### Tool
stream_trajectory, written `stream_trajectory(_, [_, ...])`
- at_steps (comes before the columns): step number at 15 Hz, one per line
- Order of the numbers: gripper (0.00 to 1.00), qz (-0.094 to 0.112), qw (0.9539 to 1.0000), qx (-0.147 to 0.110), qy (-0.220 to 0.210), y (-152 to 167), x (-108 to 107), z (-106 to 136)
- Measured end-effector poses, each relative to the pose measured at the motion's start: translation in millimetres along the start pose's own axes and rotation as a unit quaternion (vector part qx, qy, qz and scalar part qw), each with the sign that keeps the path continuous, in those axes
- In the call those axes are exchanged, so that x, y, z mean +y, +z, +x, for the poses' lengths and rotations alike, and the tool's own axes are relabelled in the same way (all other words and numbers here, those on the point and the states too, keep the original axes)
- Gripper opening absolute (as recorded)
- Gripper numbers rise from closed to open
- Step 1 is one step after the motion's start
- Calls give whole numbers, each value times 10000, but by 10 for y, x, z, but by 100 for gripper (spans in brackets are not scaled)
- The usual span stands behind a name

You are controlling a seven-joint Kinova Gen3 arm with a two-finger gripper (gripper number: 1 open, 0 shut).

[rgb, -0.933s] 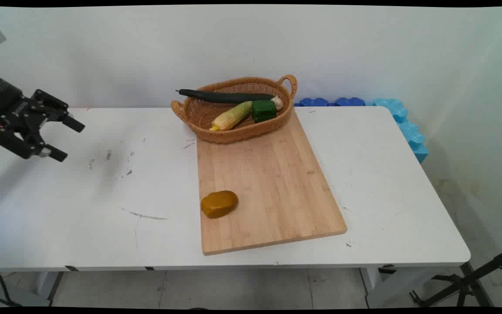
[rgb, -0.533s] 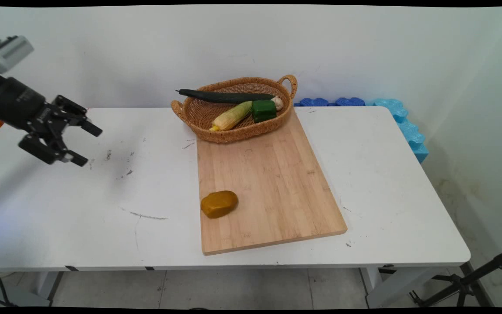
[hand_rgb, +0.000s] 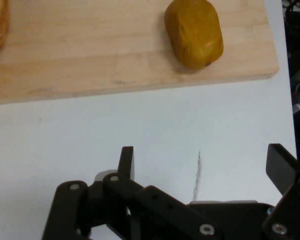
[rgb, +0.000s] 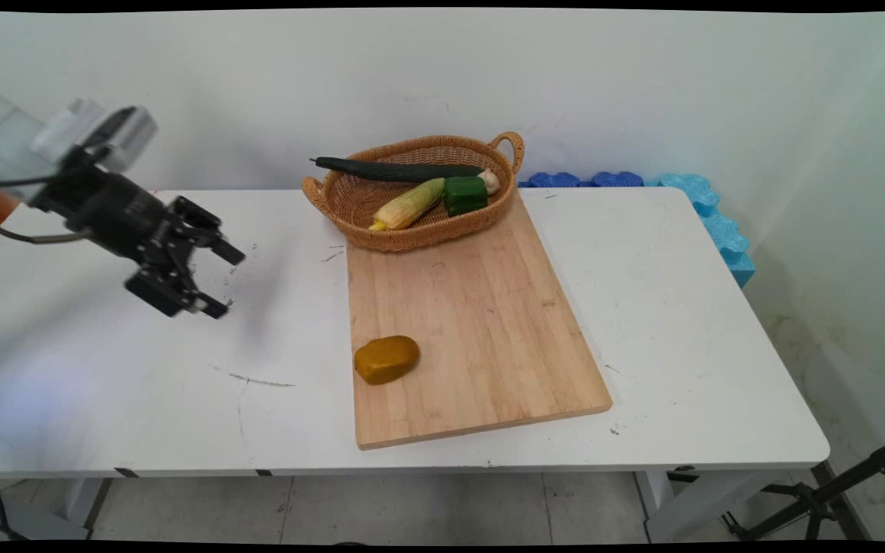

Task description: Pick up the potato from the cutting board

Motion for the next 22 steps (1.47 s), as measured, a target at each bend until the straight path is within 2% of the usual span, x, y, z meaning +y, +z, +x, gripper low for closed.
stream_trajectory(5, [100, 36, 9998, -135, -118, 396, 102, 258])
stream_trajectory(10, [100, 157, 9985, -306, -422, 835, 230, 538])
stream_trajectory(17, [100, 424, 9932, -445, -990, 1398, 378, 833])
stream_trajectory(22, [100, 578, 9899, -520, -1187, 1653, 426, 945])
